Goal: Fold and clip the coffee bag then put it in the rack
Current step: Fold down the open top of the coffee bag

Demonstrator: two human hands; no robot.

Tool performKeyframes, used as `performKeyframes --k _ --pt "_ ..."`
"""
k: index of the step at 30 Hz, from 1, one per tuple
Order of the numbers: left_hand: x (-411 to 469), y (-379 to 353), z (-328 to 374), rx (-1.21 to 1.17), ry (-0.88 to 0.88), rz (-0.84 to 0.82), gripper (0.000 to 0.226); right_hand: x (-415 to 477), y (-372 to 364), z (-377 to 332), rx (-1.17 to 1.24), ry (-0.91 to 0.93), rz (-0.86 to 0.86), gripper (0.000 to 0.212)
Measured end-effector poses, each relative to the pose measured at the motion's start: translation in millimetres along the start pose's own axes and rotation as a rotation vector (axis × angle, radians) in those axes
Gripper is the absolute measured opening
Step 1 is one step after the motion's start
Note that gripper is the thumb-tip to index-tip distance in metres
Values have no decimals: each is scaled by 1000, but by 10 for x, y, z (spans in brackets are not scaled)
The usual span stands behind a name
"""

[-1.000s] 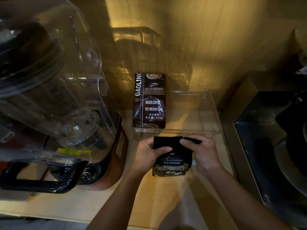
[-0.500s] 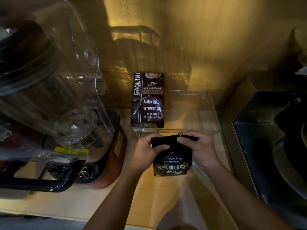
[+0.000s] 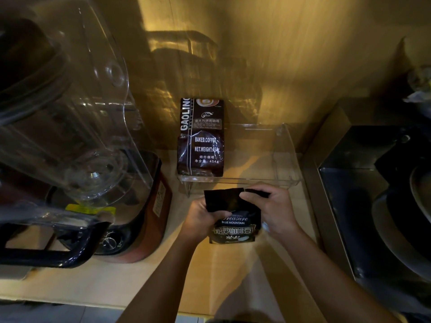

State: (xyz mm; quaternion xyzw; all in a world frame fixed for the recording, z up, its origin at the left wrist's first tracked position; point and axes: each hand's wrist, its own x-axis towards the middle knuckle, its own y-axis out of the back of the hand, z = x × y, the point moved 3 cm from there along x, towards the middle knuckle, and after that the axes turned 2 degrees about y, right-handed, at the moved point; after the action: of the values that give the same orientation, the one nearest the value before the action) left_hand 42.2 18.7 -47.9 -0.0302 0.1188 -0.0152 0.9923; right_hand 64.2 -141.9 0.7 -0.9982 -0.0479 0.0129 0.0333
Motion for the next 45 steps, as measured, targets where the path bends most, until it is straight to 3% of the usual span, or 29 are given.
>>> performKeyframes --k 4,10,13,16,19,27,32,37,45 --pt "-19 7 -39 -111 3 23 29 -55 135 223 -21 -147 -131 32" --pt "-27 11 -110 -147 36 13 27 -62 246 457 -77 -222 3 21" --pt "-50 54 -151 -121 55 -6 24 -49 262 463 -91 -195 -40 22" --pt "-43 62 -135 -44 1 14 22 -63 253 447 -192 -53 -64 25" --pt "-63 30 -123 -26 -43 60 21 -55 231 488 -186 39 -9 24" --pt "-119 51 -128 -146 21 81 14 -78 205 492 27 -136 -21 14" --pt "-145 40 -93 -109 16 77 19 -151 78 546 -71 -266 -129 40" --pt "-134 44 -70 -40 28 58 23 -83 103 454 -42 -134 -55 30" --pt "-122 60 8 -112 2 75 13 -114 140 459 96 -212 8 14"
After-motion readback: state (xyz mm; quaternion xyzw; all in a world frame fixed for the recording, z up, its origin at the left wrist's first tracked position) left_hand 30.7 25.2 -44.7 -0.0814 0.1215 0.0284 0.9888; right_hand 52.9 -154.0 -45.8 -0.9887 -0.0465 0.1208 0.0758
